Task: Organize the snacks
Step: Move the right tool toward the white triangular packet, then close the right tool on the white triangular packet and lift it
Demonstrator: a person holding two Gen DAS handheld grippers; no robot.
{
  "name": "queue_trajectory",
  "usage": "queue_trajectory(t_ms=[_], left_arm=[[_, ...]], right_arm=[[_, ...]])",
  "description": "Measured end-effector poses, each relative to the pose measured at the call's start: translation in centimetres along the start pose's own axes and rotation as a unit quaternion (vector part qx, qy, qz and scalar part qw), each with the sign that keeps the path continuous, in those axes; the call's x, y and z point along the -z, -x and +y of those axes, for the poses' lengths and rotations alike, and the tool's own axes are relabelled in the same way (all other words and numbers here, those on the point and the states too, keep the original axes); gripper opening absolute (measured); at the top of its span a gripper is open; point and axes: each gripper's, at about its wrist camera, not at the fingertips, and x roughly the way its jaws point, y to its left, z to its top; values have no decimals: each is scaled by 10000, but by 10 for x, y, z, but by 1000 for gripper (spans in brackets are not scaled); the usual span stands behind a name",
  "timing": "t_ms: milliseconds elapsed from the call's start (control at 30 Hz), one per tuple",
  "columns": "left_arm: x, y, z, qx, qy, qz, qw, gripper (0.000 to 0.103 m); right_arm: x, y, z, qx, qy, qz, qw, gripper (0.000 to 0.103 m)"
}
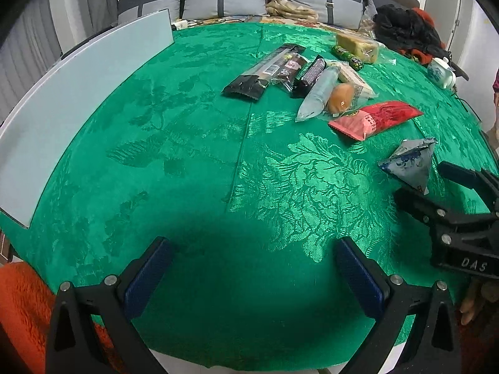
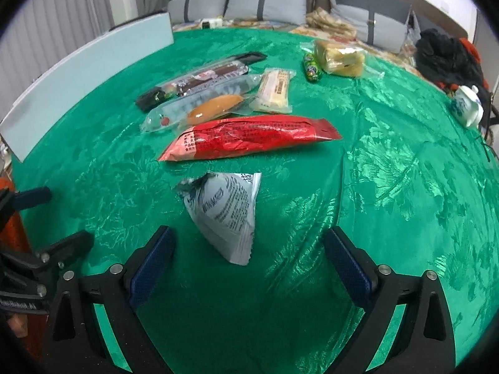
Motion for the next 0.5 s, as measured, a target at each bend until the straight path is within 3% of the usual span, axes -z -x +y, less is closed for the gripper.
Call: queue_trajectory(t_ms=[167, 267, 300, 367, 400, 500], left_arm=[[-1, 0, 1, 52, -74, 29, 10000, 103], [-2, -1, 1, 37, -49, 14, 10000, 103], [-2, -1, 1, 36, -47, 11, 10000, 103], [-2, -1, 2, 61, -88, -3, 9999, 103], [-2, -1, 3, 82, -114, -6, 9999, 103], [-1, -1, 5, 123, -171, -5, 9998, 103]], right_arm=[[-9, 0, 1, 73, -107, 387, 9992, 98], [-17, -2, 7, -149, 47, 403, 9991, 93], [-20, -5, 11, -169, 158, 414, 9989, 87], [-26, -7, 16, -170, 293, 326, 9989, 56], [-30, -7, 14, -185, 288, 289, 9990, 47], [-37, -11, 0, -259, 130, 306, 9991, 45]])
